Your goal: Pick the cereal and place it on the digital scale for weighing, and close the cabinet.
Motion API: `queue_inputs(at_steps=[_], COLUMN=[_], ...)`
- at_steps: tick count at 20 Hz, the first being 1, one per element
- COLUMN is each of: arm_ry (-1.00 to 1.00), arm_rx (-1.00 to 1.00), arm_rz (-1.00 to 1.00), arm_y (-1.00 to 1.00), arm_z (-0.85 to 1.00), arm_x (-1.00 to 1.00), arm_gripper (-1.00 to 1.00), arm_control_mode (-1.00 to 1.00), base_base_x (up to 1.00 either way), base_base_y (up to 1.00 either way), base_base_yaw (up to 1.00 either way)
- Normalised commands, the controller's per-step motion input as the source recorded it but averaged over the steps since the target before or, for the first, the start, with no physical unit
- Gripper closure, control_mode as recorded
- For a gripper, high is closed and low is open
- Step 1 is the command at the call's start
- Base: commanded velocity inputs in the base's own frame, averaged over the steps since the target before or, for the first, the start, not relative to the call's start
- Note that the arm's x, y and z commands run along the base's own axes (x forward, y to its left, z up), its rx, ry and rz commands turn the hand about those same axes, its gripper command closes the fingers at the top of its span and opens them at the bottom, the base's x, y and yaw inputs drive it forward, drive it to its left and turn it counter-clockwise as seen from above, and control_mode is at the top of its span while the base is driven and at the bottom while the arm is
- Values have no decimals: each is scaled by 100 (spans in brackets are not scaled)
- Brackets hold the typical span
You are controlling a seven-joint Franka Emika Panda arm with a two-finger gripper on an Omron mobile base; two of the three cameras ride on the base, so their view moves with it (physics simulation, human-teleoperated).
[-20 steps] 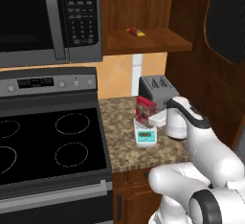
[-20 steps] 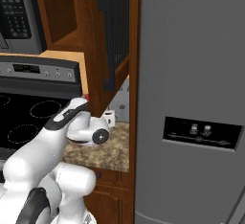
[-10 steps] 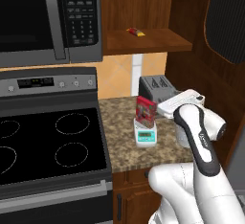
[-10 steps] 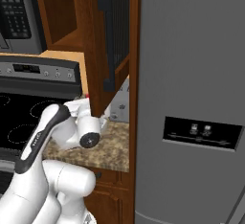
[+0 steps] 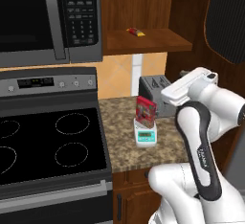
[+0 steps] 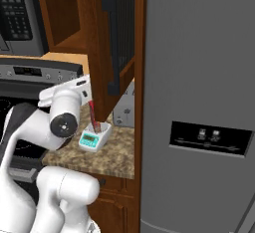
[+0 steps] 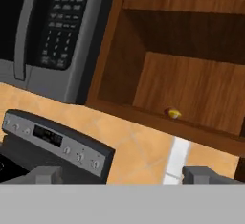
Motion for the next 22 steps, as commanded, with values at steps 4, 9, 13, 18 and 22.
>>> queue_inputs(at_steps=[4,9,13,18,22], arm_ry=[5,7,9,-1,3], arm_rx=[-46,-51,-51,-50,-28], arm_rz=[-8,-10,-10,-8,-16], arm_y=[87,35,-43,-35,-54], arm_z=[43,51,9,-2,0], arm_x=[-51,-48,-26,-84,-95], arm_gripper=[-100,-100,-100,-100,-100], arm_control_mode=[-100,-100,-100,-100,-100], base_base_x=[0,0,0,0,0], base_base_y=[0,0,0,0,0], base_base_yaw=[0,0,0,0,0])
